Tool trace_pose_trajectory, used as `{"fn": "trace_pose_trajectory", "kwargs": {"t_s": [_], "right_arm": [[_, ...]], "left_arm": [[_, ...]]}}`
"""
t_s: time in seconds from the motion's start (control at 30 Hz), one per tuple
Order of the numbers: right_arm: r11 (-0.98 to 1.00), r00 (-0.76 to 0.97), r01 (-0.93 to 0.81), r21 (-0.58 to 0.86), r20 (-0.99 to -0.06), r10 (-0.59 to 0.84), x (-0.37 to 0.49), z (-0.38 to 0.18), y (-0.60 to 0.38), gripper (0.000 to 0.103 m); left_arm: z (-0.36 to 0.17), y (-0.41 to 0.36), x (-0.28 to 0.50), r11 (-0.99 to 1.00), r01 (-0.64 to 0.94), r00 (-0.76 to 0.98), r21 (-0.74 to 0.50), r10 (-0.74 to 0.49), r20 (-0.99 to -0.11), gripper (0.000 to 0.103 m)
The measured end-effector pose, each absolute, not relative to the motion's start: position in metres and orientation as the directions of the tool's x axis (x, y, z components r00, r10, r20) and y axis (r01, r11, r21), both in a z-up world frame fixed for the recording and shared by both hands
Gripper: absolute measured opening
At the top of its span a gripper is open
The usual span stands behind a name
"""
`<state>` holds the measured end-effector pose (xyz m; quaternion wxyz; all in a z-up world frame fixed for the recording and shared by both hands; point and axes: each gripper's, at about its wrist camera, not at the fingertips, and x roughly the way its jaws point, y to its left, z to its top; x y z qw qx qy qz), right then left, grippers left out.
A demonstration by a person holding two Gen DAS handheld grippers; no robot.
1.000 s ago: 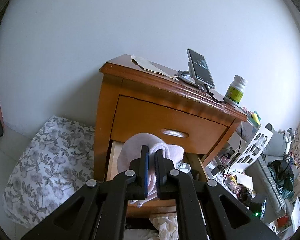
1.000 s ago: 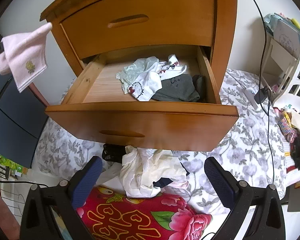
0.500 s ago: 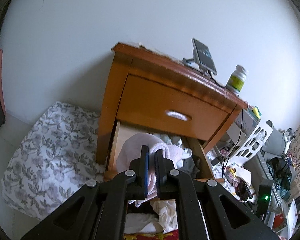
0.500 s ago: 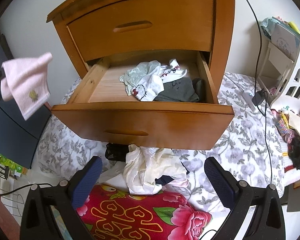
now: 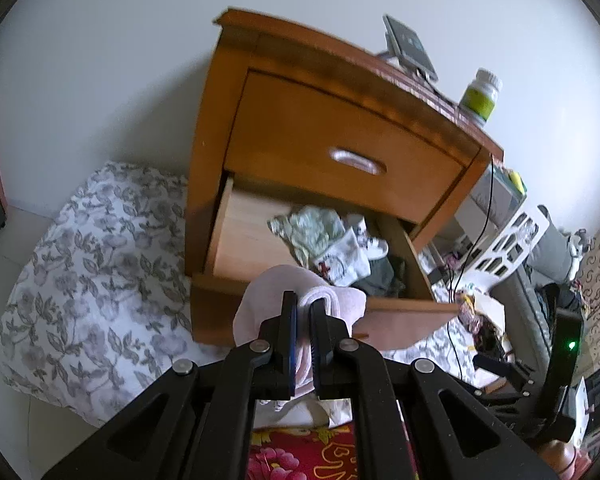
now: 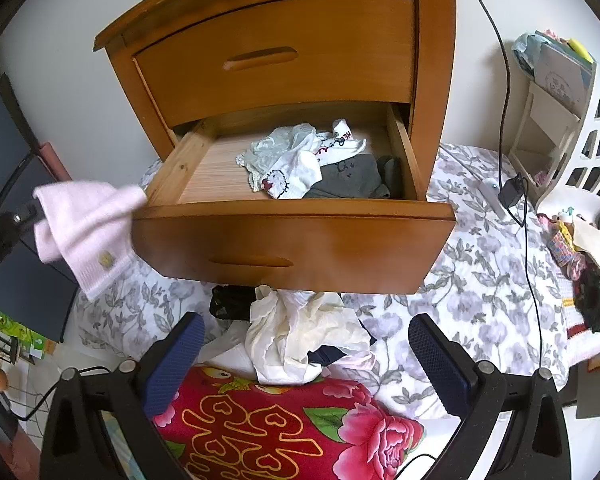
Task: Organize soft objects
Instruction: 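Lower the pink sock onto the garment pile and open the left gripper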
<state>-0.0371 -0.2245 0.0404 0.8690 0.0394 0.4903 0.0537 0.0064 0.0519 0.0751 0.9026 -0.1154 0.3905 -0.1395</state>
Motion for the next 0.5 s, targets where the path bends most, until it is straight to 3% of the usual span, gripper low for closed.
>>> {"fn": "trace_pose_trajectory", "kwargs": {"t_s": [0.5], "right_arm": [[0.991,0.513,-0.019,0.136,-0.849,0.126,-0.038,0.036,-0.238,0.103]], "left_arm": [[0.034,0.001,0.014,0.924,0.240,0.529,-0.298,-0.382,-0.758,0.005]]}}
